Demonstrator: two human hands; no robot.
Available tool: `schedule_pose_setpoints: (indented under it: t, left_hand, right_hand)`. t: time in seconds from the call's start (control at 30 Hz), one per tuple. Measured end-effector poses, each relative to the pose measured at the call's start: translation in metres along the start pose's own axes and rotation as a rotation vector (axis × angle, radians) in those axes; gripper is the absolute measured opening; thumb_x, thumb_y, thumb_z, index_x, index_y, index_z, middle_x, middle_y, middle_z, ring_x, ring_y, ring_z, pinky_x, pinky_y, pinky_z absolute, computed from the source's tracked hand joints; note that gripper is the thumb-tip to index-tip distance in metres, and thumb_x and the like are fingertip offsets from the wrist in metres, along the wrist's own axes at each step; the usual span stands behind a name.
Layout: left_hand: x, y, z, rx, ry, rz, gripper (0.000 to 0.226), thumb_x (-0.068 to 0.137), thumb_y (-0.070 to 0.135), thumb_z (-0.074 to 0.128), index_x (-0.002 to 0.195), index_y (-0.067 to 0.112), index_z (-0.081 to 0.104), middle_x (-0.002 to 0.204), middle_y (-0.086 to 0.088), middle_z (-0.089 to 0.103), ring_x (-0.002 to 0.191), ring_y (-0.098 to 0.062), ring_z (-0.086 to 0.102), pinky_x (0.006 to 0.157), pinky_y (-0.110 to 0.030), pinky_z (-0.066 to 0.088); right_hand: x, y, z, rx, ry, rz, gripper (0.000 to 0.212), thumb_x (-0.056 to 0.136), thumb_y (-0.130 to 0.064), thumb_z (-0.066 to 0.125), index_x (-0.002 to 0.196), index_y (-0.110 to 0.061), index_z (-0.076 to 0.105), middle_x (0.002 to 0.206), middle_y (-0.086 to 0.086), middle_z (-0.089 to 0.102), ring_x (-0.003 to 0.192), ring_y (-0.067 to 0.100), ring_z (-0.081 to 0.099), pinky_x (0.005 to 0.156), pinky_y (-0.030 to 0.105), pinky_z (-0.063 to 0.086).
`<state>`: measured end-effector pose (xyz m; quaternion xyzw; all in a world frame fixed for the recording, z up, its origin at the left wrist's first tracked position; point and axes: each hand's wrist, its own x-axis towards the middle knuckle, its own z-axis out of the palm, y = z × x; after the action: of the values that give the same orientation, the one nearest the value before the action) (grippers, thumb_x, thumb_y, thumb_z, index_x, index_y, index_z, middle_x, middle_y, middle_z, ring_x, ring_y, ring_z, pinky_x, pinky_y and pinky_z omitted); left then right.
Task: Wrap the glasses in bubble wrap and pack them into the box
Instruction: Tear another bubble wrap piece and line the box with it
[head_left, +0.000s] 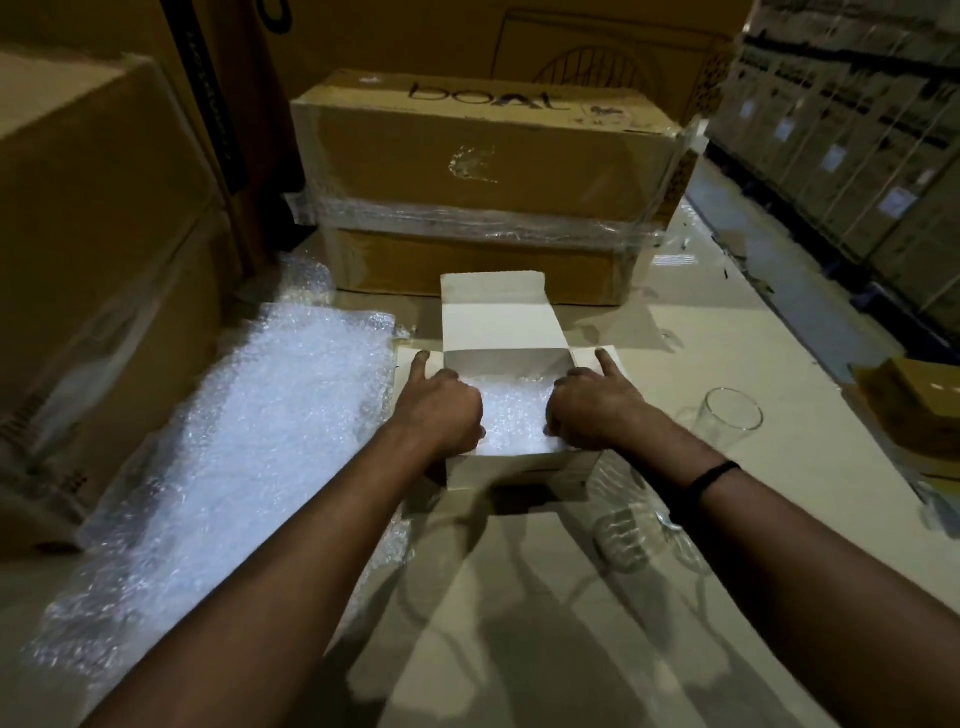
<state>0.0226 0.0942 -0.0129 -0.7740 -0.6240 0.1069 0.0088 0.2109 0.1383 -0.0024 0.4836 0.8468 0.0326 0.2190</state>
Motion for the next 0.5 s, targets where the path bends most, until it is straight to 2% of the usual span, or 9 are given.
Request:
schedule_pose_setpoints:
  t: [0.07,0.17,0.23,0.3,0.4,0.5]
  left_hand:
    - [-0.025,-0.004,0.008,-0.135,0.148,0.015,0.04,0.093,0.055,0.047,0.101,0.028,0.074,0.128,0.007,0.064,0.134,-0.016,0.041,0.116,-0.053,0.002]
    - [-0.061,-0.006,0.034,-0.22,0.34,0.077,0.055,0.083,0.065,0.036,0.097,0.03,0.077,0.128,0.009,0.064,0.131,-0.02,0.048,0.113,-0.048,0.013]
    - [-0.07,-0.009,0.053,-0.252,0.46,0.123,0.043,0.081,0.049,0.042,0.092,0.026,0.077,0.114,0.004,0.071,0.118,-0.026,0.061,0.104,-0.043,0.023]
    - [-0.07,-0.014,0.063,-0.295,0.54,0.117,0.032,0.078,0.03,0.047,0.087,0.022,0.077,0.107,0.001,0.074,0.109,-0.028,0.066,0.098,-0.04,0.029]
    - [-0.068,-0.02,0.068,-0.386,0.563,0.077,0.023,0.071,0.014,0.059,0.084,0.018,0.078,0.106,-0.004,0.074,0.108,-0.029,0.066,0.1,-0.04,0.036]
    - [-0.067,-0.019,0.068,-0.442,0.519,0.058,0.025,0.074,0.012,0.058,0.089,0.015,0.078,0.112,-0.007,0.072,0.114,-0.032,0.063,0.102,-0.051,0.039]
  right_hand:
    - [-0.026,-0.006,0.005,0.147,0.128,0.08,0.04,0.097,-0.051,0.041,0.124,-0.03,0.062,0.141,0.003,0.049,0.135,0.023,0.037,0.115,0.054,0.011]
    - [-0.063,-0.035,0.034,0.322,0.217,0.187,0.046,0.098,-0.053,0.035,0.138,-0.031,0.048,0.153,0.013,0.032,0.143,0.029,0.023,0.114,0.049,0.019]
    - [-0.074,-0.057,0.052,0.43,0.263,0.252,0.049,0.1,-0.047,0.034,0.146,-0.03,0.034,0.158,0.017,0.021,0.147,0.031,0.013,0.116,0.046,0.015]
    - [-0.074,-0.073,0.063,0.503,0.333,0.279,0.051,0.101,-0.04,0.036,0.15,-0.028,0.027,0.158,0.018,0.019,0.148,0.032,0.01,0.118,0.042,0.013]
    - [-0.067,-0.088,0.074,0.545,0.438,0.267,0.05,0.099,-0.032,0.043,0.148,-0.023,0.035,0.153,0.023,0.03,0.145,0.038,0.02,0.116,0.044,0.021]
    - [-0.063,-0.089,0.074,0.589,0.468,0.298,0.05,0.1,-0.031,0.043,0.148,-0.023,0.036,0.154,0.02,0.03,0.146,0.036,0.018,0.117,0.043,0.019]
